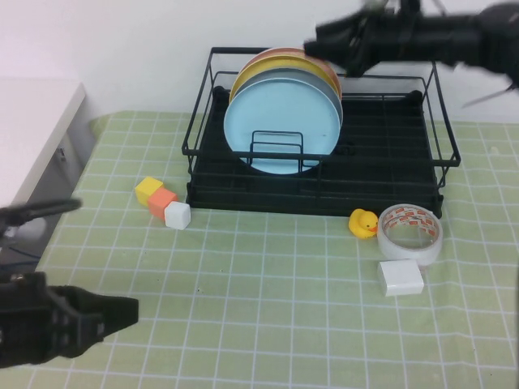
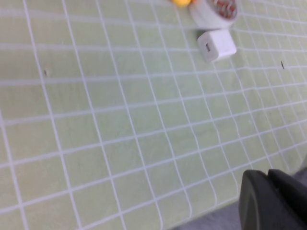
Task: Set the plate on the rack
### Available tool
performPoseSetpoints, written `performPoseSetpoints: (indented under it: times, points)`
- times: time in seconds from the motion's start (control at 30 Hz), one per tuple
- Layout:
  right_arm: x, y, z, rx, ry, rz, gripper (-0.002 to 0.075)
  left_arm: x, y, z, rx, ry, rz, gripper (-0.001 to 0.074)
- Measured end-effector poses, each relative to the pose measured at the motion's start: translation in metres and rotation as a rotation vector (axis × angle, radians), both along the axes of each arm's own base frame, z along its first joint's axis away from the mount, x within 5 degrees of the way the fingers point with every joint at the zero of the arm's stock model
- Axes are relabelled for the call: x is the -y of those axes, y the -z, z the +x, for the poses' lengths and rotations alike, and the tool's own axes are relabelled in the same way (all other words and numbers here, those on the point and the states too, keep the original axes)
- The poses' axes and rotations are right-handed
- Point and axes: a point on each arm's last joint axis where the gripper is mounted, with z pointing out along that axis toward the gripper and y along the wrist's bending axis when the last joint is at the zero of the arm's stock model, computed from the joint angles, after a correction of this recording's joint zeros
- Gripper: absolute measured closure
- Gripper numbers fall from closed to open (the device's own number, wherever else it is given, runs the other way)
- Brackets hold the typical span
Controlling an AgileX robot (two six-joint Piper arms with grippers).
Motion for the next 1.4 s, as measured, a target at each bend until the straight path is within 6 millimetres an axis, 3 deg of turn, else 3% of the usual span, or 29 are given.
performPoseSetpoints:
  times: [0.2,0.27,0.4,0.6,0.73,0.9,1.17,1.4]
  points:
    - [0.027,-0.092,-0.047,-0.021,-0.157,0.042,0.0631,-0.004,-0.035,-0.047,0.206,-0.065,0.101,0.0735]
    - [0.034,-0.119,-0.063,-0.022,-0.178,0.047,0.0683,-0.006,-0.041,-0.060,0.259,-0.103,0.118,0.0735]
    - [0.044,-0.163,-0.091,-0.012,-0.162,0.047,0.0713,-0.010,-0.037,-0.079,0.323,-0.198,0.122,0.0735]
    - [0.048,-0.225,-0.144,0.121,-0.127,-0.047,0.0718,-0.014,-0.015,-0.088,0.273,-0.333,0.053,0.0735]
    - [0.048,-0.257,-0.179,0.186,-0.072,-0.134,0.0717,-0.014,-0.009,-0.090,0.264,-0.345,0.054,0.0735]
    - [0.040,-0.280,-0.213,0.240,-0.054,-0.188,0.0717,-0.016,-0.010,-0.088,0.284,-0.381,0.041,0.0735]
    - [0.036,-0.290,-0.265,0.253,-0.092,-0.220,0.0717,-0.015,-0.010,-0.089,0.274,-0.376,0.029,0.0735]
    - [0.049,-0.275,-0.339,0.249,-0.111,-0.273,0.0717,-0.013,-0.008,-0.091,0.250,-0.348,0.028,0.0735]
